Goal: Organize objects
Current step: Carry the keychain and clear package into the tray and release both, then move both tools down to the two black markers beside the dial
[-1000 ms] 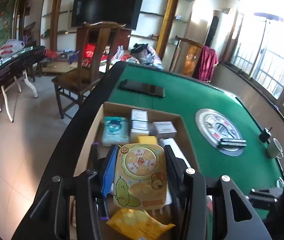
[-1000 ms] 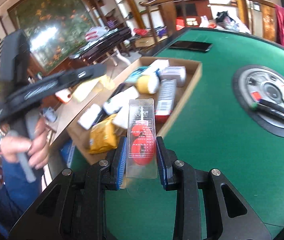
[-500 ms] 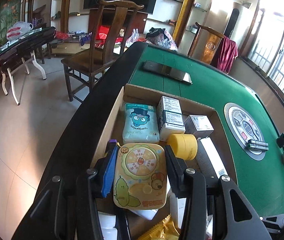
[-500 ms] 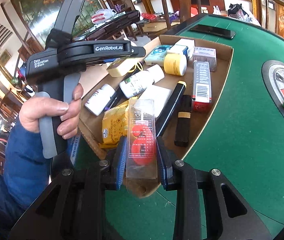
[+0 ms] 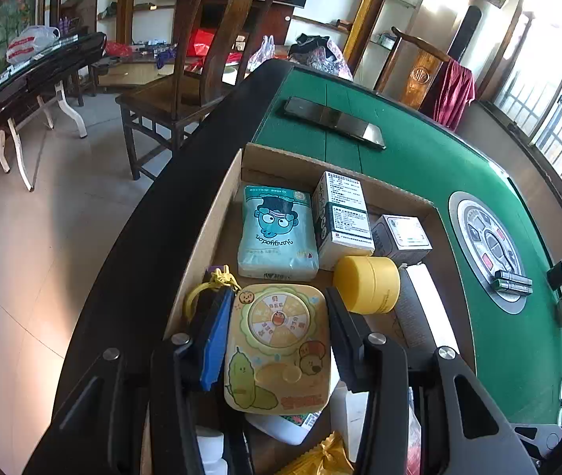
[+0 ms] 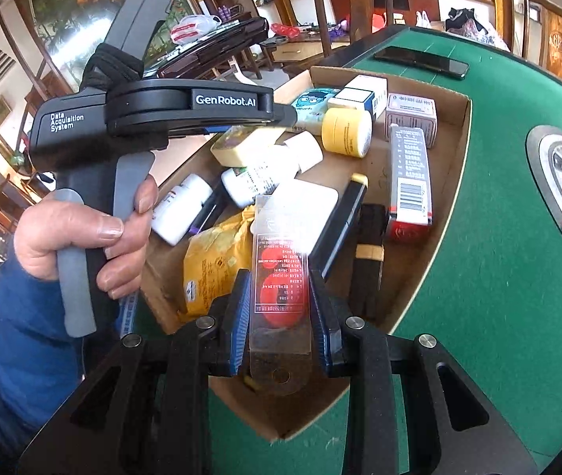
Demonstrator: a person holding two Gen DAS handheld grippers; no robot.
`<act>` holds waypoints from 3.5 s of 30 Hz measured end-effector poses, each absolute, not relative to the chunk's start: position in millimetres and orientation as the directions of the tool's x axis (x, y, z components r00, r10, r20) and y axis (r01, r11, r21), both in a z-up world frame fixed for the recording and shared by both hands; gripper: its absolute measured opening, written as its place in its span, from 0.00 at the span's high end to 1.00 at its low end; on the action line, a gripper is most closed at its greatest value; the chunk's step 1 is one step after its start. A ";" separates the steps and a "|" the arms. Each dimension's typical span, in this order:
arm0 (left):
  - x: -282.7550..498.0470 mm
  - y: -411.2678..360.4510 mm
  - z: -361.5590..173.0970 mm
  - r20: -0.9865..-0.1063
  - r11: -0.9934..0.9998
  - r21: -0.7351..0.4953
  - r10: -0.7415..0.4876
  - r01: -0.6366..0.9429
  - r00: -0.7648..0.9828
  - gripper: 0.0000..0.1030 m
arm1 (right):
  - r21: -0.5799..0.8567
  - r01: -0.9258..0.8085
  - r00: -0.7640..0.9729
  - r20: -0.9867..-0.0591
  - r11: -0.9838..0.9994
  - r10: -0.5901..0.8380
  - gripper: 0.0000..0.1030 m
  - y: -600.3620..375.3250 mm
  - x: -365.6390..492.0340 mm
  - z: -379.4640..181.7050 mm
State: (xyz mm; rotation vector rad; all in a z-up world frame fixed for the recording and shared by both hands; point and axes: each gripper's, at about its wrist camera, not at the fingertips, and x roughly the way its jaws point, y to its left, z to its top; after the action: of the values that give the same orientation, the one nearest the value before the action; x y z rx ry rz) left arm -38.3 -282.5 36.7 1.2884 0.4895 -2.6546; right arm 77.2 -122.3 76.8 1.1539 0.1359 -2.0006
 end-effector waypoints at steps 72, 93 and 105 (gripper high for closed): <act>-40.4 -48.8 9.9 -0.756 -0.956 -0.289 0.266 -0.061 -0.598 0.31 | 0.303 0.333 -0.385 -0.821 -0.893 -0.422 0.67 95.4 -73.9 60.9; -39.7 -47.4 8.9 -0.760 -0.961 -0.269 0.256 -0.069 -0.597 0.31 | 0.366 0.331 -0.358 -0.804 -0.870 -0.475 0.66 106.3 -22.0 53.5; -38.7 -47.5 9.3 -0.762 -0.965 -0.255 0.244 -0.069 -0.600 0.31 | 0.137 0.387 -0.454 -0.832 -0.912 -0.318 0.71 84.8 -25.0 55.7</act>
State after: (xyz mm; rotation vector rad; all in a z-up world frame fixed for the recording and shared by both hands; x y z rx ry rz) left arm -38.7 -47.5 9.3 1.4600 0.3324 -2.9611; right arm -25.0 84.8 55.7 1.3363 0.1001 -2.3722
